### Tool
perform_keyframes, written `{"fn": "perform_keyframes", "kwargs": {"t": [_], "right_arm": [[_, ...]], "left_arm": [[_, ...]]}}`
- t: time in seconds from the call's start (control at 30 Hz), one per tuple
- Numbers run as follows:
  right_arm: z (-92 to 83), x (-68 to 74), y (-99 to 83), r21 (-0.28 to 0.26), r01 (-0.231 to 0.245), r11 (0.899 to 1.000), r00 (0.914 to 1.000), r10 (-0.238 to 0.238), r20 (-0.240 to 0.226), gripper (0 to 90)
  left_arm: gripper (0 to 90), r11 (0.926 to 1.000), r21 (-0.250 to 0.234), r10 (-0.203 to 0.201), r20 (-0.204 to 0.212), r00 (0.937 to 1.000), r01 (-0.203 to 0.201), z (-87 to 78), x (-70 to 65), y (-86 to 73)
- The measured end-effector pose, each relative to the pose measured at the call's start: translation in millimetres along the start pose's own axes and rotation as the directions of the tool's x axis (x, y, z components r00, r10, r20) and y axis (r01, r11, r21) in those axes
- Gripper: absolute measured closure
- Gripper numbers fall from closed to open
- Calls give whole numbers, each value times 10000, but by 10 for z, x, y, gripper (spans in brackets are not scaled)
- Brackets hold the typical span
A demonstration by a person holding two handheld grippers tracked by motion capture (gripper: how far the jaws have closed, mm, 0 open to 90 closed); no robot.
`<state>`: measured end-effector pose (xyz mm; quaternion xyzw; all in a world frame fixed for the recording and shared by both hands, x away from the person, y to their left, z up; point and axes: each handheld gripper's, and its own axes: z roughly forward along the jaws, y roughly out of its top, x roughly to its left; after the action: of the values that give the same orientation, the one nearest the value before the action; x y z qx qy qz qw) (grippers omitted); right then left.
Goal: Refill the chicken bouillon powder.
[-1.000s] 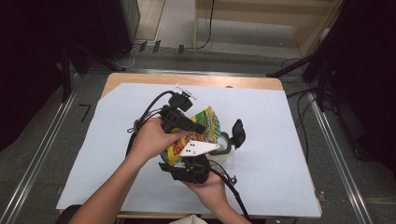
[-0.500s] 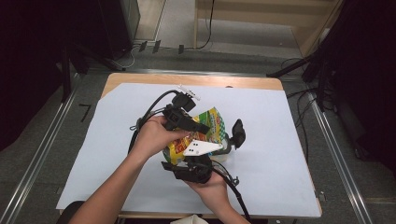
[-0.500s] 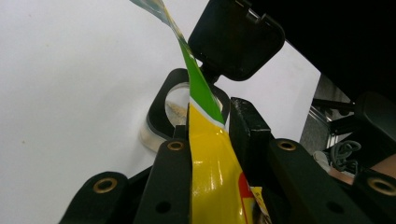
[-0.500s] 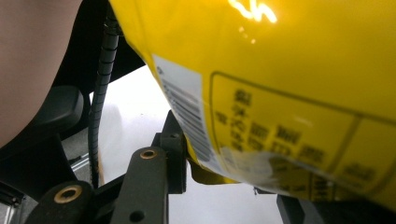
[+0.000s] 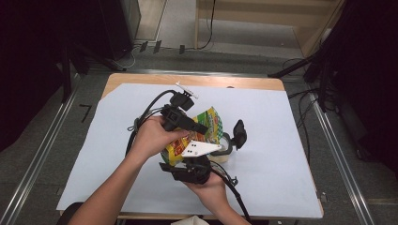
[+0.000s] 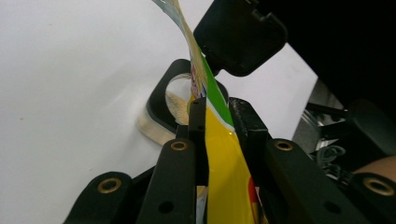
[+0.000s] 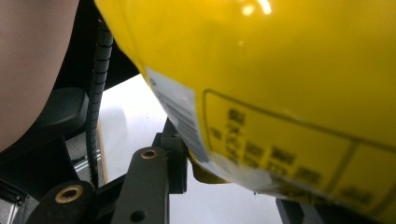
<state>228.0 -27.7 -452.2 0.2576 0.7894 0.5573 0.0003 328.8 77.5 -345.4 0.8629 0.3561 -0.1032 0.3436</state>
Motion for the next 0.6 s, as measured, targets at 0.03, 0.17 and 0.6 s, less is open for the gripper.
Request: {"fn": "perform_keyframes", "kwargs": {"t": [0.03,0.17,0.6], "right_arm": [[3,1,2,10,-17,10000,10000,17,-13,667],[22,-5,-1,37,-47,10000,10000,47,-50,673],[40,-18,26,125,-248,9996,9994,252,-254,672]], "left_arm": [[801,10000,-8,-21,96,10000,21,-4,3,-1],[801,10000,43,-48,89,9999,48,1,-8,-6],[798,10000,-70,-59,-322,9995,57,2,5,-12]]}}
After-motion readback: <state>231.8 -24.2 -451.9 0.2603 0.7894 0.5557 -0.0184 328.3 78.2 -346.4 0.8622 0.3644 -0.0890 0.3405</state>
